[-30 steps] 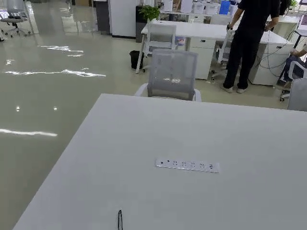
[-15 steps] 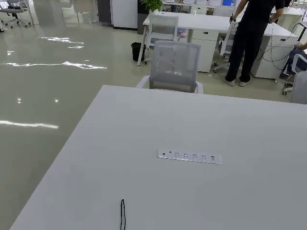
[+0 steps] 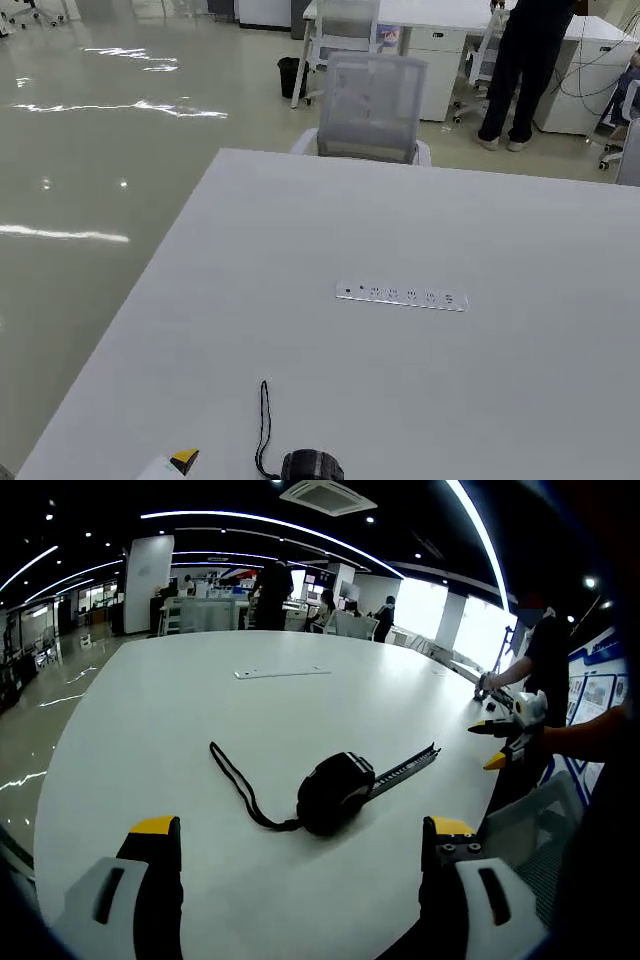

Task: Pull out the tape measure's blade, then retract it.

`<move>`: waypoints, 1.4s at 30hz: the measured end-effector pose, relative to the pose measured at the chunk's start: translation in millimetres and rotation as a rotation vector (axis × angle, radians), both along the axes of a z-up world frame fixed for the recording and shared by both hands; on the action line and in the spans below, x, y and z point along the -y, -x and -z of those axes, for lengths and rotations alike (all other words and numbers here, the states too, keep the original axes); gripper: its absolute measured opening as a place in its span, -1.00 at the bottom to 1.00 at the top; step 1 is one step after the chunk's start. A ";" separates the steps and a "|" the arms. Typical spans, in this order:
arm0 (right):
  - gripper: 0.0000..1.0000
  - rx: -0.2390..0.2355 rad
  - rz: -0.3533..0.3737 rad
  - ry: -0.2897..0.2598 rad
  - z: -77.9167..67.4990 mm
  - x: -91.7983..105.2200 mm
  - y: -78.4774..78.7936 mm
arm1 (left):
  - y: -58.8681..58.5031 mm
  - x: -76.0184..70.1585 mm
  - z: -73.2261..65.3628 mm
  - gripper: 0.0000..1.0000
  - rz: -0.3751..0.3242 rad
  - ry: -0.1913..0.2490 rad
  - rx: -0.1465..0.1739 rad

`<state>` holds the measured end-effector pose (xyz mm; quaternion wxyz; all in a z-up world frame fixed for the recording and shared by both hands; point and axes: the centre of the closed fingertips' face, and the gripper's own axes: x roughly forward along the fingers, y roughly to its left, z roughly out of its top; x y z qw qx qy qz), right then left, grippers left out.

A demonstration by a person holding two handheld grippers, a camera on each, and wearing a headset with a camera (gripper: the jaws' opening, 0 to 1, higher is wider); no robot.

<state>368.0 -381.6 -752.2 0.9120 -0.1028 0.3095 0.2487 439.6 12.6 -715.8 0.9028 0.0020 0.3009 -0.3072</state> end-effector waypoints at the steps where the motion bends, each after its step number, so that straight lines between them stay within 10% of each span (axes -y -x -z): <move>1: 0.72 0.000 0.002 0.000 0.3 0.4 -1.0 | -0.9 1.2 1.1 0.98 -0.008 0.000 -0.004; 42: 0.17 0.009 -0.121 0.044 10.4 -27.1 -36.8 | -16.1 61.3 29.2 0.98 -0.090 -0.072 0.030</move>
